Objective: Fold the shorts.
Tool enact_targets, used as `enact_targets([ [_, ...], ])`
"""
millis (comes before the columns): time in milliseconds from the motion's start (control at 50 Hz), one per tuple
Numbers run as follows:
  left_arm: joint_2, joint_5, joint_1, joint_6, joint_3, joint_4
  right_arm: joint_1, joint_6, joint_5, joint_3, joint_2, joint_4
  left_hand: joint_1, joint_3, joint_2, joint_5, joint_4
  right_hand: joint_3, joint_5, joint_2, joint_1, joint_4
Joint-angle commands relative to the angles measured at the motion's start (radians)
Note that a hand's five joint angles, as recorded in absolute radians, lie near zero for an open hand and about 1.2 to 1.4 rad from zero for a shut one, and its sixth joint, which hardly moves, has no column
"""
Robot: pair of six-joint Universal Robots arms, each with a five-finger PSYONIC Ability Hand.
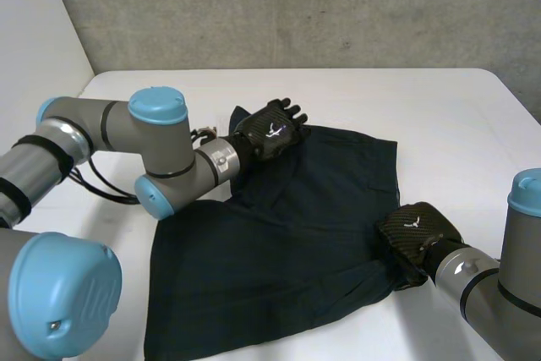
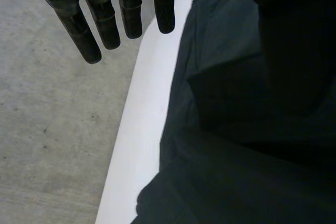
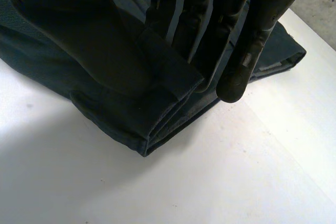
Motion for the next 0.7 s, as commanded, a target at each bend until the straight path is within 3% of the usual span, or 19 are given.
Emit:
enact_targets([
  [20,-0.059,0.006,0.002,0.006,0.075,-0.040,-0.001,0.000,0.000,0.000,0.000,-0.002,0.115,0.115,0.114,0.114,0.113,0.221,0.253,0.216,0.431,0.204],
  [300,-0.112,0.006,-0.001,0.047,0.128,-0.092,-0.001,-0.001,-0.002,0.000,0.002,-0.002,0.176,0.177,0.176,0.175,0.175,0.221,0.253,0.216,0.431,0.204],
  [440,-0.140,0.006,-0.001,0.047,0.183,-0.141,-0.001,-0.001,-0.002,0.000,0.002,-0.002,0.554,0.555,0.554,0.553,0.553,0.221,0.253,0.216,0.431,0.204],
  [460,-0.143,0.005,-0.001,0.047,0.192,-0.141,-0.001,-0.001,-0.002,0.000,0.002,-0.002,0.785,0.785,0.784,0.784,0.783,0.221,0.253,0.216,0.431,0.204],
  [520,-0.143,-0.006,-0.001,0.047,0.198,-0.141,-0.001,-0.001,-0.002,0.000,0.002,-0.002,1.085,1.085,1.084,1.084,1.083,0.221,0.253,0.216,0.431,0.204],
  [700,-0.116,-0.107,0.000,0.050,0.203,-0.094,-0.001,-0.001,-0.002,0.000,0.002,-0.002,1.086,1.086,1.085,1.085,1.085,0.221,0.253,0.216,0.431,0.204],
])
